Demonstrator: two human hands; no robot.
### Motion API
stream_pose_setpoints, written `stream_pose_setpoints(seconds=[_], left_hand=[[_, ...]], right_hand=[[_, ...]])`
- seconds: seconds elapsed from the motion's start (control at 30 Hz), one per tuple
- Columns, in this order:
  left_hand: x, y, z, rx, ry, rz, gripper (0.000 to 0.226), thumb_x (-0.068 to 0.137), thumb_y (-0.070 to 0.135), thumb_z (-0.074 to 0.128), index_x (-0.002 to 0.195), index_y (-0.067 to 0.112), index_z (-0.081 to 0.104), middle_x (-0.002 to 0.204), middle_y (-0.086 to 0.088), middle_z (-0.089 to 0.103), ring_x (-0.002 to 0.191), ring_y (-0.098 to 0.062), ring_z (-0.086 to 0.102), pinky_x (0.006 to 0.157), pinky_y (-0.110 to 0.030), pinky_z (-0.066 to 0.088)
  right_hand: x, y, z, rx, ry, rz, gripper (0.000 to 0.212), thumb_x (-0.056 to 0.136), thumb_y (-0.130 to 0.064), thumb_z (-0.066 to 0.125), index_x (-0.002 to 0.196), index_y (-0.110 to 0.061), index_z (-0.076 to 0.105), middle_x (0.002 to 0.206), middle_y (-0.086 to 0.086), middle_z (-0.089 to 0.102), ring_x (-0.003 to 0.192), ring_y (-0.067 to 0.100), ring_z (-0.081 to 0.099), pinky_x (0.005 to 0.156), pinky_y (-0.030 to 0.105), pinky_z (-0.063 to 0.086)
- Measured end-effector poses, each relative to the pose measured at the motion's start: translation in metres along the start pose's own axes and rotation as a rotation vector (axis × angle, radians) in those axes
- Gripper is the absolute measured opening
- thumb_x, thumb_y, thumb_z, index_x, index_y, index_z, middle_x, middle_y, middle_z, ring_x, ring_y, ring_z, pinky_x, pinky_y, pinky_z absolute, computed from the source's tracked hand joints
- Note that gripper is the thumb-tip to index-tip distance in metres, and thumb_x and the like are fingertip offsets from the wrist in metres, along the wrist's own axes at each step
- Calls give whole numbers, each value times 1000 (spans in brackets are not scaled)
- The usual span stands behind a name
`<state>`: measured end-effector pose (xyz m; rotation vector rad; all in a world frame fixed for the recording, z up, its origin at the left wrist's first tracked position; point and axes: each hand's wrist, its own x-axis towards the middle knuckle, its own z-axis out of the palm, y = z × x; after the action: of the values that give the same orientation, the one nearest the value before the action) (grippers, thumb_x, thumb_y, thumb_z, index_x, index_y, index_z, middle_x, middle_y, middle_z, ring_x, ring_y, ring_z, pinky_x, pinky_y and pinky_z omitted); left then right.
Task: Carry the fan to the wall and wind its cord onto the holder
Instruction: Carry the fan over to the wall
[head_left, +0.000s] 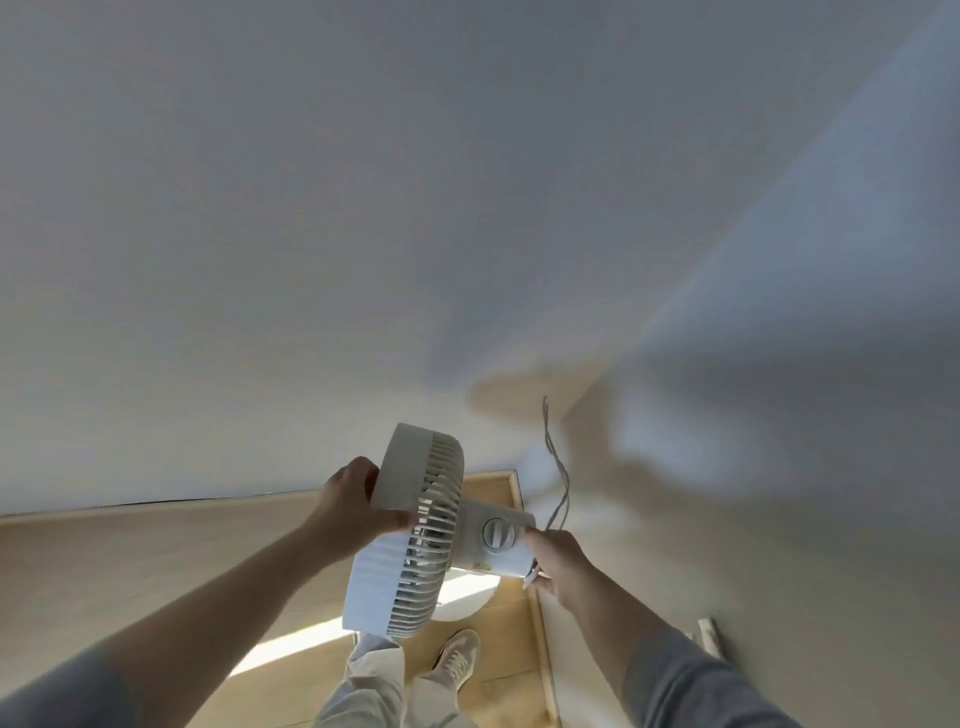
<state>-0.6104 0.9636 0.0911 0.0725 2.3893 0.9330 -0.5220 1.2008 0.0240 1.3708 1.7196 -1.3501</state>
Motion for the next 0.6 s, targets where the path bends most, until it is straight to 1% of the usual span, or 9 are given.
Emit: stream_pose_setpoints(seconds=[0.07, 0.17, 0.2, 0.27, 0.33, 0.43, 0.53, 0.57, 0.6], left_hand=[[5, -1, 5, -21, -2, -27, 49, 64, 30, 82, 95, 13, 48, 89, -1, 56, 77, -14, 52, 54, -18, 39], [10, -8, 12, -31, -4, -61, 49, 62, 32, 82, 92, 15, 49, 87, 0, 57, 77, -15, 53, 58, -22, 44], [14, -7, 18, -36, -4, -65, 49, 61, 33, 83, 92, 15, 49, 87, -1, 57, 77, -16, 54, 58, -22, 45], [20, -3, 27, -32, 1, -71, 49, 61, 32, 83, 92, 14, 49, 87, -1, 57, 77, -16, 54, 58, -21, 44], [23, 0, 32, -42, -3, -74, 50, 62, 30, 83, 93, 13, 49, 90, -3, 57, 80, -17, 55, 58, -19, 45], [28, 1, 38, -63, -4, -84, 52, 62, 30, 84, 95, 11, 49, 93, -4, 57, 82, -18, 56, 58, -18, 46], [34, 5, 46, -72, 13, -102, 52, 61, 31, 84, 94, 12, 49, 91, -3, 58, 82, -18, 57, 62, -25, 54], [34, 6, 48, -79, 22, -118, 52, 60, 31, 84, 94, 12, 49, 91, -4, 58, 82, -19, 57, 65, -30, 56], [33, 7, 50, -91, 36, -133, 52, 59, 30, 85, 94, 12, 49, 91, -4, 58, 83, -20, 58, 69, -34, 58]], right_hand=[[4, -4, -2, -39, -8, -6, 33, 89, -21, 51, 111, 3, 55, 81, 12, 54, 72, 24, 62, 86, 37, 55], [8, -8, -4, -91, -10, -9, 26, 90, -22, 52, 105, -1, 54, 80, 10, 53, 64, 18, 59, 78, 32, 51], [12, -9, -8, -102, -13, -12, 24, 90, -22, 52, 103, -2, 54, 79, 10, 52, 64, 18, 58, 78, 32, 52], [21, -10, -15, -121, -16, -10, 20, 90, -22, 52, 99, -3, 53, 76, 9, 52, 62, 17, 58, 86, 36, 54], [25, -12, -19, -143, -18, -6, 20, 90, -21, 52, 99, -4, 52, 72, 9, 53, 61, 16, 57, 92, 38, 53], [30, -18, -23, -156, -21, -6, 22, 90, -22, 52, 101, -3, 51, 72, 9, 54, 62, 16, 56, 92, 38, 53], [36, -24, -32, -166, -29, -14, 23, 91, -23, 51, 101, -3, 51, 74, 8, 51, 62, 15, 54, 79, 31, 50], [37, -25, -34, -177, -26, -17, 23, 92, -24, 51, 100, -3, 50, 73, 7, 50, 61, 15, 53, 79, 31, 49], [38, -27, -35, -189, -21, -24, 23, 92, -24, 51, 99, -3, 50, 73, 6, 49, 61, 14, 53, 81, 32, 51]])
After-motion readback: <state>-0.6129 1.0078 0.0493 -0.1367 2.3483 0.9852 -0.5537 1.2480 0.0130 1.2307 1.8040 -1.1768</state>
